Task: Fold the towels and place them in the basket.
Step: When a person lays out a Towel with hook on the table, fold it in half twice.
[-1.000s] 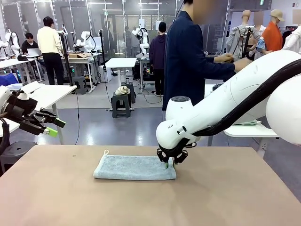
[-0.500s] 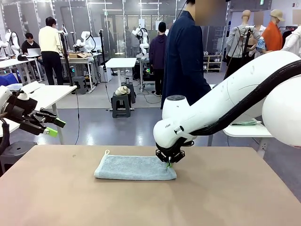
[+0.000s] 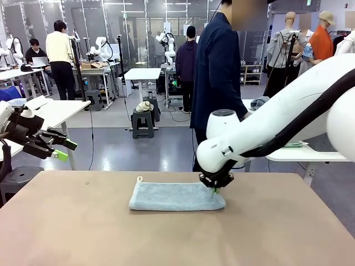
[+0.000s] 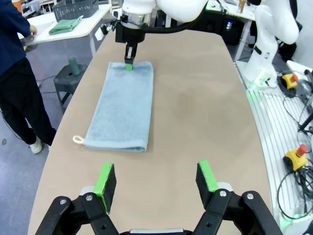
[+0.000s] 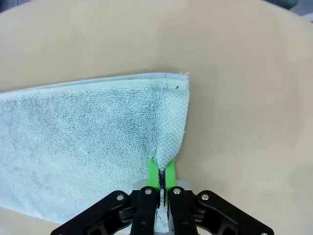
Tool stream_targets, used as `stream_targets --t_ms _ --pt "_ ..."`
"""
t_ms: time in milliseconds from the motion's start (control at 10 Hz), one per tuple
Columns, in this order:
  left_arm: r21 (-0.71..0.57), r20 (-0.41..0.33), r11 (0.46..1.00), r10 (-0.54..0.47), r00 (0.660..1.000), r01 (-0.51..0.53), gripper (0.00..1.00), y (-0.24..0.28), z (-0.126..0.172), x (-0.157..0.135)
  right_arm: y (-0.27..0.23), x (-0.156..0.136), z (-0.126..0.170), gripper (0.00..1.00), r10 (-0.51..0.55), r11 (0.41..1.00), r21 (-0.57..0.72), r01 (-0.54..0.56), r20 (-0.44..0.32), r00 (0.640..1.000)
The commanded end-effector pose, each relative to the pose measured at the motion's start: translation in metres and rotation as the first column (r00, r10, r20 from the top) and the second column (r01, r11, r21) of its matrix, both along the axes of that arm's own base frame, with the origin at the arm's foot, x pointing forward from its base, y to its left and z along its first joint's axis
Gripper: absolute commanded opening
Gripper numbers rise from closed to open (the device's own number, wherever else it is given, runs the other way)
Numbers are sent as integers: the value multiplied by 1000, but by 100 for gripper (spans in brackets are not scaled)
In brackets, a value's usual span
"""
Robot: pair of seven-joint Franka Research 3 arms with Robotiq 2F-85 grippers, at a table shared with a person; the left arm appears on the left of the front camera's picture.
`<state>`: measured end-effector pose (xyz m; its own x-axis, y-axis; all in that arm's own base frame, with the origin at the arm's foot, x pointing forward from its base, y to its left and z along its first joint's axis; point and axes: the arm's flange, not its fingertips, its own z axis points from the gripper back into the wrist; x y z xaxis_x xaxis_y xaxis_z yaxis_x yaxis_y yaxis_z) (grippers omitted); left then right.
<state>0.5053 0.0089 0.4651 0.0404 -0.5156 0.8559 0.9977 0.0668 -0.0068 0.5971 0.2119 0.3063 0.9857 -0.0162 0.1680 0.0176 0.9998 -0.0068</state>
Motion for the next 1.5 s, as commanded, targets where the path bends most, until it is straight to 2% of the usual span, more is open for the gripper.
stream_targets --t_ms 0,300,600,1000,1400 --pt "6 4 1000 -7 1000 7 84 0 2 -1 -31 -15 8 0 0 1000 -7 1 30 1000" --pt "6 4 1000 -7 1000 7 84 0 2 -1 -54 -19 15 0 13 1000 -5 -13 32 999" --pt "6 4 1000 -7 1000 7 84 0 2 -1 -42 -19 33 0 28 999 -23 -26 54 998" --pt "6 4 1000 -7 1000 7 84 0 2 -1 44 -28 84 0 40 991 -128 -28 89 995" --pt "6 4 1000 -7 1000 7 84 0 2 -1 153 -25 82 0 -36 992 -121 42 50 998"
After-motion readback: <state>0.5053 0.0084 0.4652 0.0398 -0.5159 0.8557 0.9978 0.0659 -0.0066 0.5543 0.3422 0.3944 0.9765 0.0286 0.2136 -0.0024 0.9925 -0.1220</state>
